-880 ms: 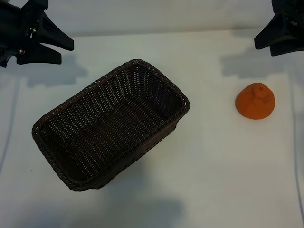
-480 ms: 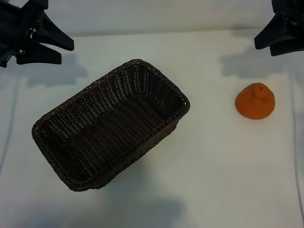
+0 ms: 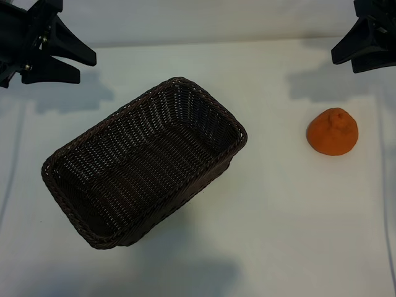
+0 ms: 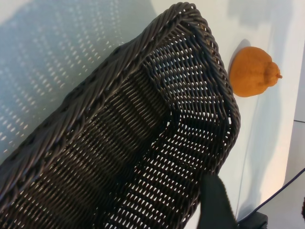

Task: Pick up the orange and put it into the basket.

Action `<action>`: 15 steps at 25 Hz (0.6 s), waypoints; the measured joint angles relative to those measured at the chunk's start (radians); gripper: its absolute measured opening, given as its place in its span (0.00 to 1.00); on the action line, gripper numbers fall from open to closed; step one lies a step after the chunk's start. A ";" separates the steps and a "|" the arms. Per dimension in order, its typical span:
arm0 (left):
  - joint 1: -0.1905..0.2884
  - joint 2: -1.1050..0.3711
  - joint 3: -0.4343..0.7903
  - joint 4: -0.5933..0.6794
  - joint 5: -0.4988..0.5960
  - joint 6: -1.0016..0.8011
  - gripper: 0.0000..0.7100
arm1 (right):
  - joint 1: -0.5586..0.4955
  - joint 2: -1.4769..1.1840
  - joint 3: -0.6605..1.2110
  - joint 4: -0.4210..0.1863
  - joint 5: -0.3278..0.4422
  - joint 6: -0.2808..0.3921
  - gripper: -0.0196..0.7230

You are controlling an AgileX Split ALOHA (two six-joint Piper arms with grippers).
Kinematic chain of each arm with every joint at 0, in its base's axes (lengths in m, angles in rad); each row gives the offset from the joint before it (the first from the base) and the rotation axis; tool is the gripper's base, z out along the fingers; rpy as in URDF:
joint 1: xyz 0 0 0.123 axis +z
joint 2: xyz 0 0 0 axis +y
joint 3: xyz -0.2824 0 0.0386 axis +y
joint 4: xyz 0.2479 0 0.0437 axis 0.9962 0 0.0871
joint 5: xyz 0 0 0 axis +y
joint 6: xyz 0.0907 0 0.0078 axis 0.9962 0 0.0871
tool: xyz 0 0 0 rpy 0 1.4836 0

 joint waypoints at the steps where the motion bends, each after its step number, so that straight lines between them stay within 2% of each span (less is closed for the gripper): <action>1: 0.000 0.000 0.000 0.000 0.000 0.000 0.66 | 0.000 0.000 0.000 0.000 0.000 0.000 0.59; 8: 0.000 0.000 0.000 0.001 -0.003 0.007 0.66 | 0.000 0.000 0.000 0.000 0.000 0.000 0.59; 15: 0.000 0.000 0.000 0.003 -0.035 0.088 0.66 | 0.000 0.000 0.000 0.000 0.000 0.000 0.59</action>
